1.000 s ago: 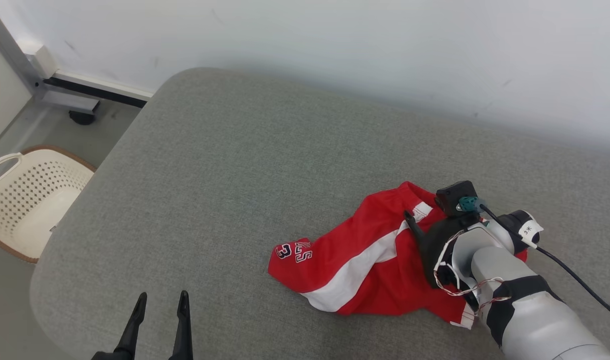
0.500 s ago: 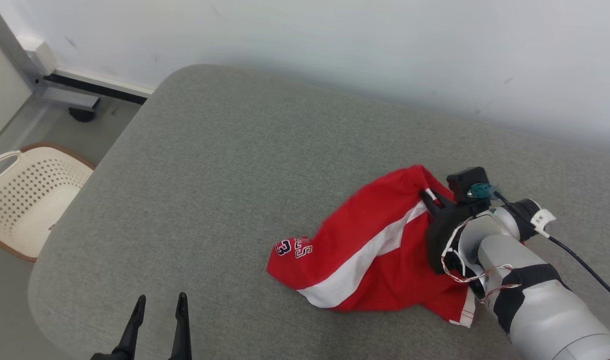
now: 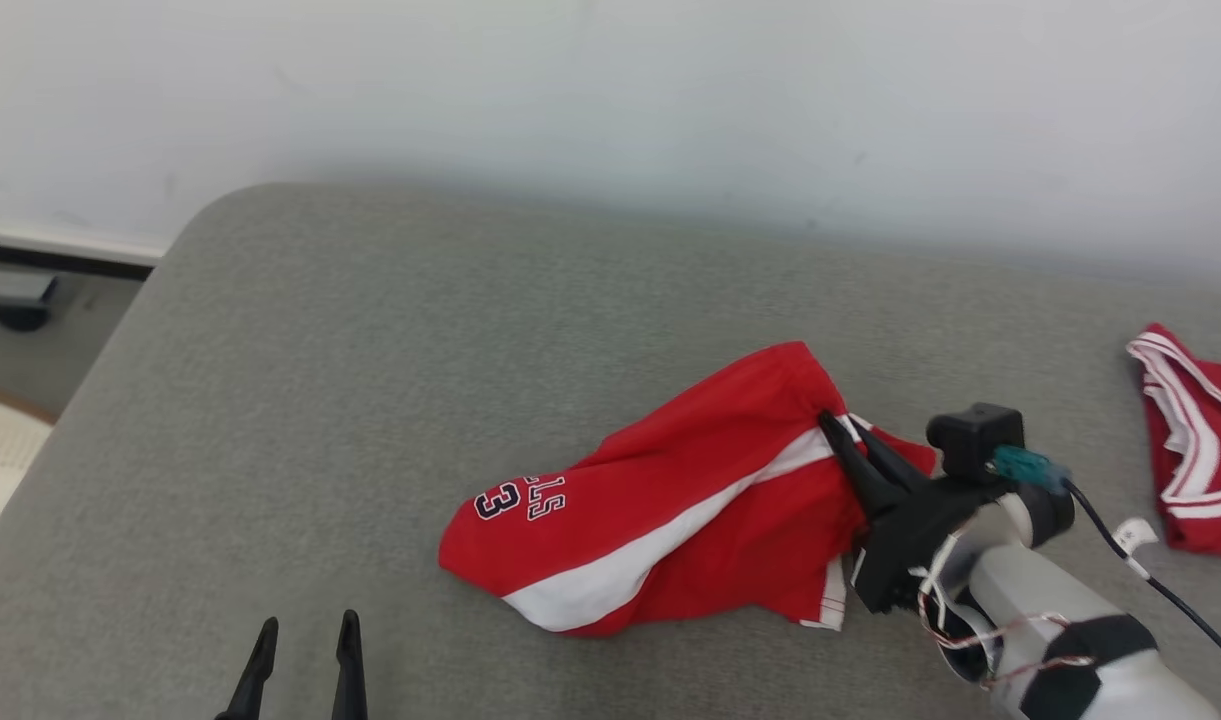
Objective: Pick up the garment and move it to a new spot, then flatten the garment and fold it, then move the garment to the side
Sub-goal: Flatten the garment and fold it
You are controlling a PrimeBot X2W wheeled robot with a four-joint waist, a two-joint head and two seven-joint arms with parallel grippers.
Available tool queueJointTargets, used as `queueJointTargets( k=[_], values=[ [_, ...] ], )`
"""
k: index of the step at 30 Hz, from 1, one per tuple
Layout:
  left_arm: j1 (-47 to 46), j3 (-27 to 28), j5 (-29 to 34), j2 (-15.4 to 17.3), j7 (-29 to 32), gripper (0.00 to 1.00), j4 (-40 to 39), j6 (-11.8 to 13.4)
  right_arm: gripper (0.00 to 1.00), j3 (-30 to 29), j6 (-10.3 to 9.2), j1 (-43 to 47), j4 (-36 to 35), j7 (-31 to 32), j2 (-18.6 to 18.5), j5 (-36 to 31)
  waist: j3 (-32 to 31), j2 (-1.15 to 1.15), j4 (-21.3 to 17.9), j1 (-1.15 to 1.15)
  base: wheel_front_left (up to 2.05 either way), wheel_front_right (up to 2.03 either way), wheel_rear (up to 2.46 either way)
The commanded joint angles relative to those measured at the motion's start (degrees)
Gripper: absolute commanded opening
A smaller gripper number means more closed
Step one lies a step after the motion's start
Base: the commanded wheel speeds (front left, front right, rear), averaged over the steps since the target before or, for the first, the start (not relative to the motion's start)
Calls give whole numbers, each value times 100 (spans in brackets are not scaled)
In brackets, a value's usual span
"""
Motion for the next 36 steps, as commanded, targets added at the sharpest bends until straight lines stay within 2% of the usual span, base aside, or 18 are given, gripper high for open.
queueJointTargets(
  k=[1,6,15,18,22,24,26,28,29,31,32,36],
  values=[
    [34,21,-14,2,-16,100,19,-2,0,25,-13,132,-141,-20,-110,77,-110,0,-377,0,0,0,0],
    [35,77,-45,2,-17,100,72,-42,0,34,-13,772,-1350,175,-686,599,-58,0,-751,0,0,0,0],
    [-103,86,-112,2,-16,100,162,-56,0,-625,-13,2251,-3520,1058,-1609,1180,137,0,-1074,0,0,0,0],
    [-148,90,-124,2,-16,100,160,-57,0,-957,-12,2850,-4121,1362,-1706,1394,228,0,-1100,0,0,0,0],
    [-208,125,-138,2,-16,100,196,-57,0,-1396,-12,3538,-4566,1699,-1814,1497,332,0,-1118,0,0,0,0],
    [-238,147,-139,2,-16,100,202,-58,0,-1535,-12,3802,-4669,1822,-1685,1591,372,0,-1134,0,0,0,0],
    [-256,166,-145,2,-16,100,207,-58,0,-1594,-13,3917,-4675,1914,-1671,1342,405,0,-1147,0,0,0,0],
    [-255,175,-153,2,-16,100,211,-57,0,-1702,-12,3964,-4557,1835,-1442,1220,422,0,-1163,0,0,0,0],
    [-233,162,-159,2,-16,100,254,-57,0,-1781,-12,3941,-4359,1688,-1310,817,398,0,-1153,0,0,0,0],
    [-217,143,-141,3,-17,100,273,-59,64,-1870,-12,3922,-4195,1461,-1038,589,358,0,-1151,0,0,0,0],
    [-203,126,-119,1,-16,100,296,-63,100,-1905,-12,3909,-4111,1354,-951,437,339,0,-1147,0,0,0,0],
    [-157,91,-65,3,-16,100,334,-80,100,-1975,-12,3847,-3946,943,-599,75,273,0,-1151,0,0,0,0]
  ],
)
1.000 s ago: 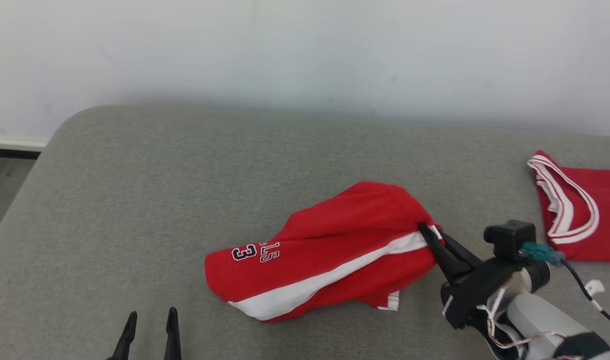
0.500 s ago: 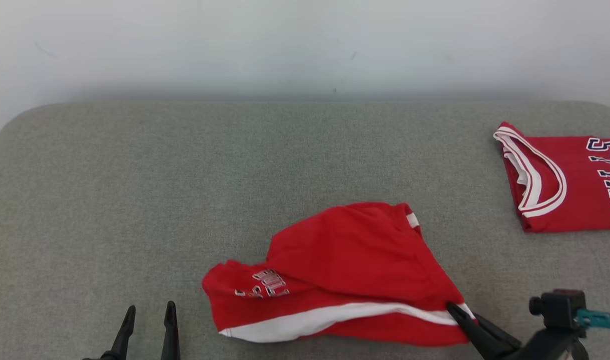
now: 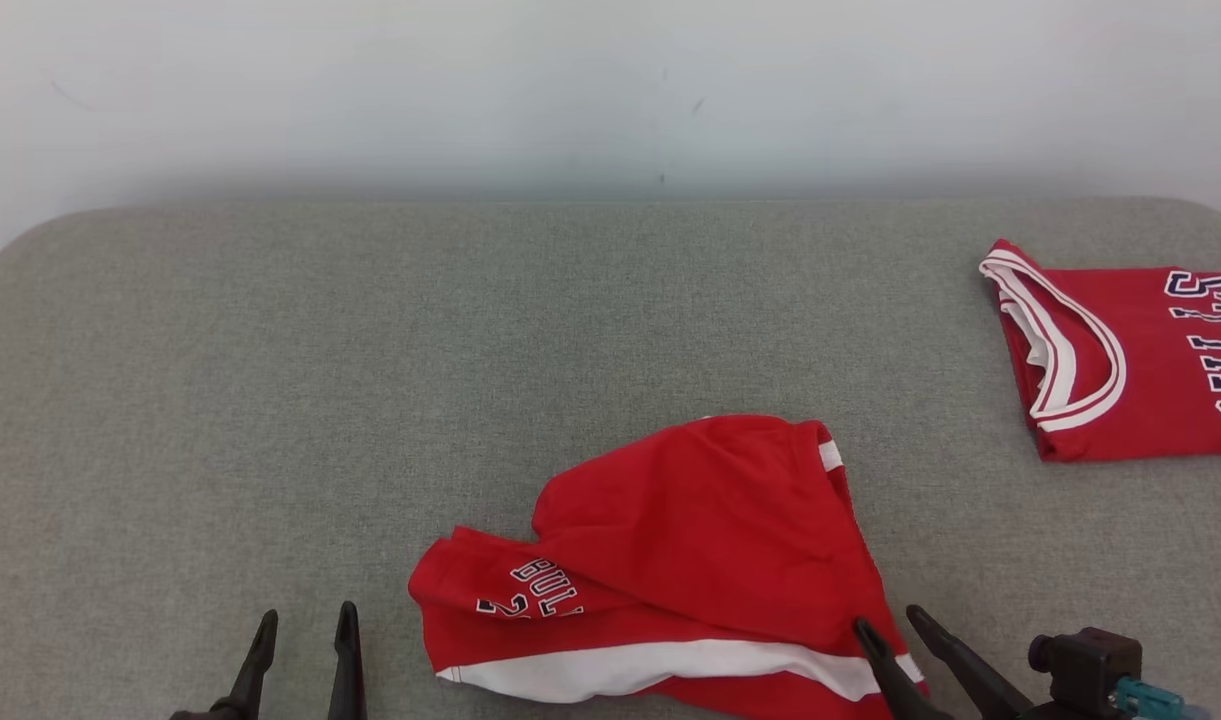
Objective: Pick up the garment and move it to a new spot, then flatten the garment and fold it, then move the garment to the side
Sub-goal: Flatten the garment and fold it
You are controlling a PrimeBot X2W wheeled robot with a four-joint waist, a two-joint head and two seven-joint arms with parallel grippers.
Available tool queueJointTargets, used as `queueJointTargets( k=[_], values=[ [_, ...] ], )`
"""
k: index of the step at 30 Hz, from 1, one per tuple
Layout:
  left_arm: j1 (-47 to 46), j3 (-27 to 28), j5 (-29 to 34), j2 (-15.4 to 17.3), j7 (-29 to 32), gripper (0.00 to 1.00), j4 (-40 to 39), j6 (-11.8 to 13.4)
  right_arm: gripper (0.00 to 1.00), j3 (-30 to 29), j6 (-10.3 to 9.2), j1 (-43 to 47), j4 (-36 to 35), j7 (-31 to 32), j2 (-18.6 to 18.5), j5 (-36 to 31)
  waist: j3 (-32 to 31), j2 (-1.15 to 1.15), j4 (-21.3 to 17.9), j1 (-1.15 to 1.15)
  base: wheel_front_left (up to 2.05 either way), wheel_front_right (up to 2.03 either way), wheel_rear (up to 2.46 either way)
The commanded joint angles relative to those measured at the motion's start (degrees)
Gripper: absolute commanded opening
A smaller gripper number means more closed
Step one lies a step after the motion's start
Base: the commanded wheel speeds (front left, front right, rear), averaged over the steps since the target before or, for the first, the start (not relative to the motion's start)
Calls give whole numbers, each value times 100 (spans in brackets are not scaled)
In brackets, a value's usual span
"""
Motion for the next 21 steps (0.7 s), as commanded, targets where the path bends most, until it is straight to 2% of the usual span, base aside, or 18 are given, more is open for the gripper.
queueJointTargets(
  k=[1,8,13,21],
  values=[
    [81,-19,62,1,-15,100,26,-19,100,-48,-12,-82,59,-243,157,-173,-53,0,-4,0,0,0,0],
    [175,-347,201,1,-16,100,196,-48,100,-217,-12,-18,310,-673,463,-402,-155,0,-17,0,0,0,0],
    [277,-922,251,13,-16,100,437,-38,100,-204,-12,83,547,-728,417,-716,-191,0,-22,0,0,0,0],
    [20,-1195,122,80,-15,100,898,-34,100,-206,-12,-67,891,-732,421,-1058,-140,0,-109,0,0,0,0]
  ],
)
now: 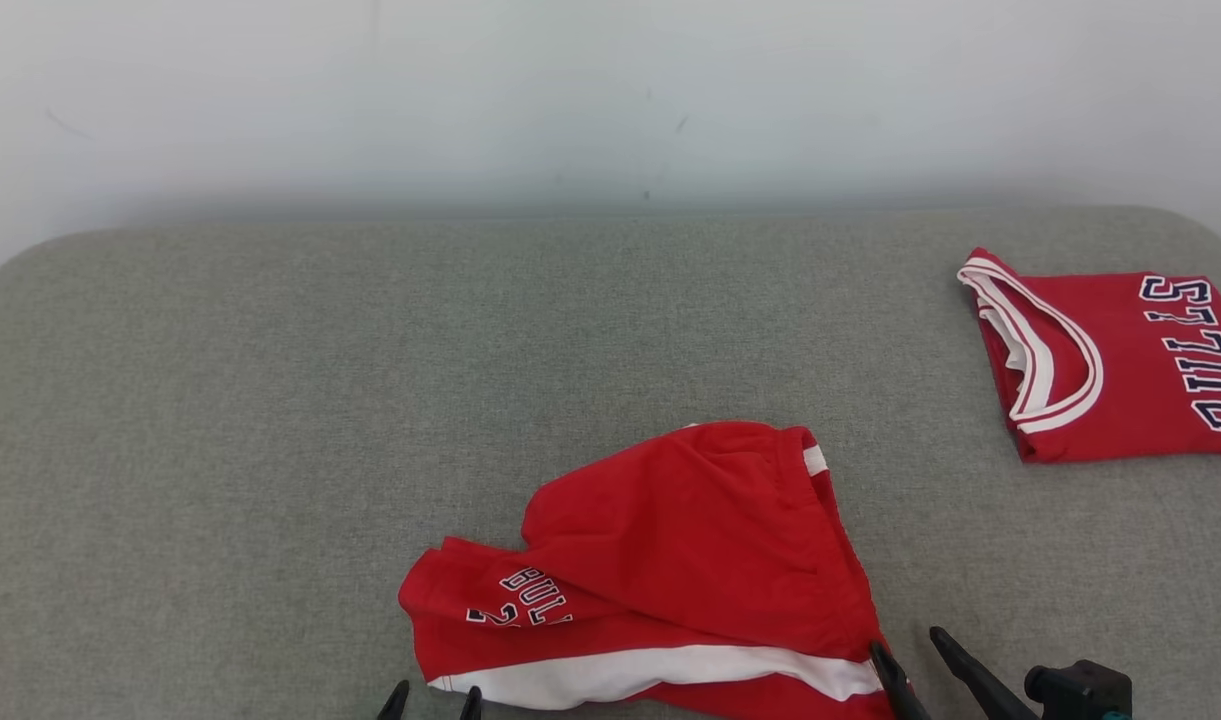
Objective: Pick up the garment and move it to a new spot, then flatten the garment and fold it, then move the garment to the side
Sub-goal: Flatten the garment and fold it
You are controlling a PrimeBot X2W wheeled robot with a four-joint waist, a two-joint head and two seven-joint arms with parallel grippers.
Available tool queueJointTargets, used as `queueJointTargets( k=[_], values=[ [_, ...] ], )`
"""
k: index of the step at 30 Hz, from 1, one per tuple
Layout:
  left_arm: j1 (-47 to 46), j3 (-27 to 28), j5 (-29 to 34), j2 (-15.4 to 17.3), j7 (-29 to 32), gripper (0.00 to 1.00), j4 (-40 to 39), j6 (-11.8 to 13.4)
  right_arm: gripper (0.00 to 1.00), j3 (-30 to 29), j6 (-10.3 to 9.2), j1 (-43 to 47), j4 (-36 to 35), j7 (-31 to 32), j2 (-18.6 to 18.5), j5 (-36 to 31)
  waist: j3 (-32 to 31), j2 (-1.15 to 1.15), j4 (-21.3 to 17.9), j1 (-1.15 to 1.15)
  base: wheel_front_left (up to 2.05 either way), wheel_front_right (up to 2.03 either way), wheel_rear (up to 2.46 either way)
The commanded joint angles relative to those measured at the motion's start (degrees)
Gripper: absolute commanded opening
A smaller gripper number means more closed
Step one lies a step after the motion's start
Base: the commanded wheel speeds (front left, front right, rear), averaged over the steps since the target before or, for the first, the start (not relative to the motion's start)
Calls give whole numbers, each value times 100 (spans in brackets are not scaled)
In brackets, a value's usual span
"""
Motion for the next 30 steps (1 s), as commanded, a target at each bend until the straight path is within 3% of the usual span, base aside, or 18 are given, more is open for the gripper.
queueJointTargets(
  k=[1,11,12,13,14,15,23,30],
  values=[
    [-110,-42,-52,55,-15,100,103,7,100,0,-13,-100,87,-11,27,-98,13,0,-17,0,0,0,0],
    [-557,-292,-441,164,-15,100,824,7,100,293,-13,-326,423,88,117,-189,57,0,-53,0,0,0,0],
    [-605,-332,-472,165,-15,100,893,6,89,341,-13,-330,455,129,108,-183,57,0,-50,0,0,0,0],
    [-664,-366,-540,175,-15,100,945,6,42,382,-13,-340,466,155,101,-185,55,0,-49,0,0,0,0],
    [-697,-398,-666,164,-15,47,1035,6,10,416,-12,-344,482,169,103,-162,44,0,-49,0,0,0,0],
    [-712,-463,-797,150,-14,0,1109,6,0,460,-13,-339,500,192,101,-138,29,0,-50,0,0,0,0],
    [-565,-588,-1015,272,-15,0,1058,7,0,512,-13,-255,435,-14,39,19,-136,0,-5,0,0,0,0],
    [-76,-290,-874,364,-15,0,280,6,0,611,-13,-40,-294,-163,-164,896,-172,0,26,0,0,0,0]
  ],
)
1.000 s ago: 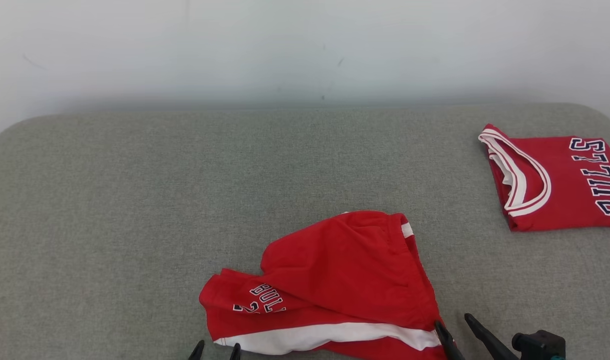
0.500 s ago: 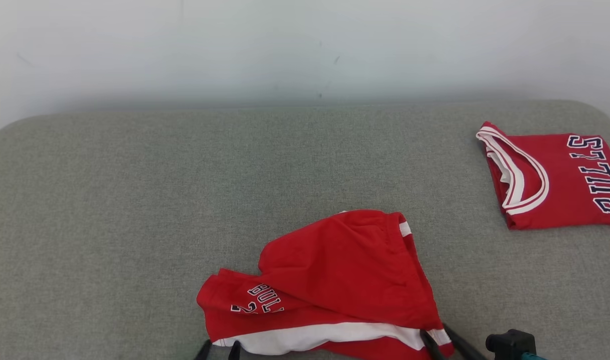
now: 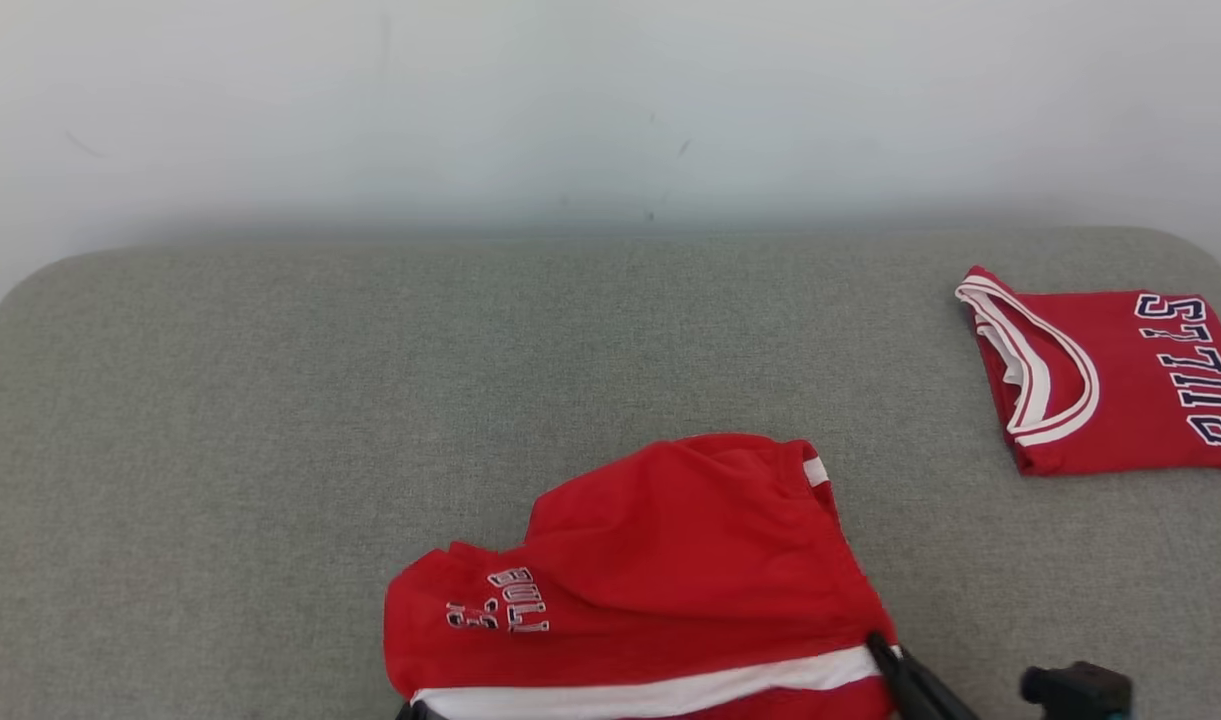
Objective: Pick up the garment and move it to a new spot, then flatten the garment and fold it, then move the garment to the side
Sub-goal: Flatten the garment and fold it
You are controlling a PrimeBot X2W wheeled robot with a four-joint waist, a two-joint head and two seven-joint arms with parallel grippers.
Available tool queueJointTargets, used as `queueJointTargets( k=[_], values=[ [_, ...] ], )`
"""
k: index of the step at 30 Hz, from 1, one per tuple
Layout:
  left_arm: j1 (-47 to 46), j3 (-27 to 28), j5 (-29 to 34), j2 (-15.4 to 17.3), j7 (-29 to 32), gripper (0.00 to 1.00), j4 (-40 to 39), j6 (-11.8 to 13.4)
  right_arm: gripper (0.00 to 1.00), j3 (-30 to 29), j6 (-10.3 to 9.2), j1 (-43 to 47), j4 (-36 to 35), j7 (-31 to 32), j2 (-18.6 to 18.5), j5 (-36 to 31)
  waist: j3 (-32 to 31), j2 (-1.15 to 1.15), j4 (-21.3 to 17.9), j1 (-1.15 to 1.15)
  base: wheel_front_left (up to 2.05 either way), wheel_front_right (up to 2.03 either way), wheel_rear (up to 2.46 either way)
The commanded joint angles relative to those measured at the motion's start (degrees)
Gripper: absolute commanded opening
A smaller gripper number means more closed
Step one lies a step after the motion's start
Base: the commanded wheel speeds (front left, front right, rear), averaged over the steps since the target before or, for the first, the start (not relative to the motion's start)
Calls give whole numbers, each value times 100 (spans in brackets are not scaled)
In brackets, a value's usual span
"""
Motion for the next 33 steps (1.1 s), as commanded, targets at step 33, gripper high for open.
queueJointTargets(
  k=[33],
  values=[
    [-7672,-2346,-1681,2511,1587,0,-149,7,0,-362,-12,-6982,1270,1359,275,1772,2422,0,8,0,0,0,0]
  ],
)
